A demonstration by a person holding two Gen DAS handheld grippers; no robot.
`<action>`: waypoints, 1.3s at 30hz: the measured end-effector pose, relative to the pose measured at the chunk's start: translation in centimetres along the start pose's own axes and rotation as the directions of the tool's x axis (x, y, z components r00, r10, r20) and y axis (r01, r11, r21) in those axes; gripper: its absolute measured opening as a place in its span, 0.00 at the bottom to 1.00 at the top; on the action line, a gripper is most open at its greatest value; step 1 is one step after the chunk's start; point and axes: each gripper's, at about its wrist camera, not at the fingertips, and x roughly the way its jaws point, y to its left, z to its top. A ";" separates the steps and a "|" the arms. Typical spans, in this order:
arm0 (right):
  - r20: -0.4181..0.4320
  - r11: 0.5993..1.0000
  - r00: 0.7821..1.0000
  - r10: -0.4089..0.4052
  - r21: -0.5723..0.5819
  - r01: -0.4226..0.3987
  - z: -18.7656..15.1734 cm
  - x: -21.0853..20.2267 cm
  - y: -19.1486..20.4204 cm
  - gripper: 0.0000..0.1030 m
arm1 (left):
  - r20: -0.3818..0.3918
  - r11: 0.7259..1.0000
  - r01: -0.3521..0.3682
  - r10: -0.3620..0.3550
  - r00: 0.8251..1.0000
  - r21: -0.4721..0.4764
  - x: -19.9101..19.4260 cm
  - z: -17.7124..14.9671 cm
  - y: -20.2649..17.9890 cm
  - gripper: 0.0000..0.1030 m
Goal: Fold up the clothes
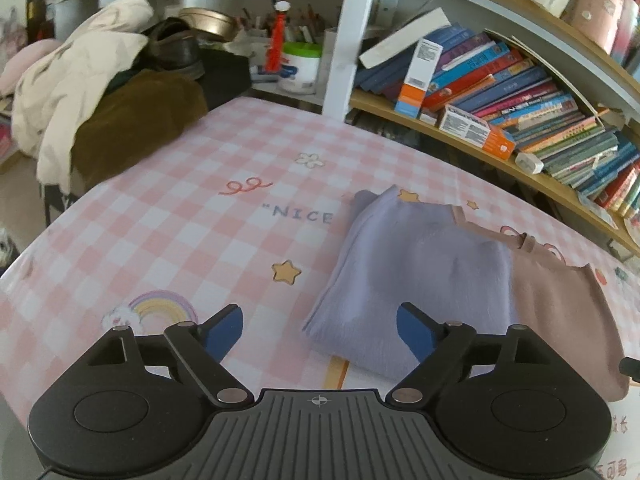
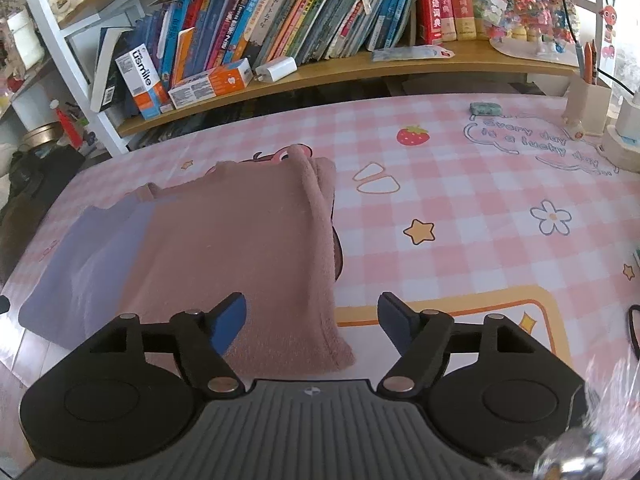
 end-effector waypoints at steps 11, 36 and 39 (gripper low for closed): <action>-0.014 0.998 0.998 0.061 -0.008 -0.062 -0.1 -0.5 -1.6 0.73 | -0.013 0.997 -0.052 0.051 0.999 -0.063 -1.4 -2.0 -0.6 0.84; -0.074 0.983 0.981 0.182 -0.015 -0.183 -1.0 -0.9 -3.7 0.68 | -0.055 0.769 0.064 -0.128 0.990 -0.636 -0.1 -7.7 1.9 0.84; -0.075 0.986 0.983 0.165 -0.002 -0.166 -1.0 -0.9 -3.8 0.57 | -0.048 0.760 0.077 -0.141 0.989 -0.645 0.8 -7.5 1.9 0.84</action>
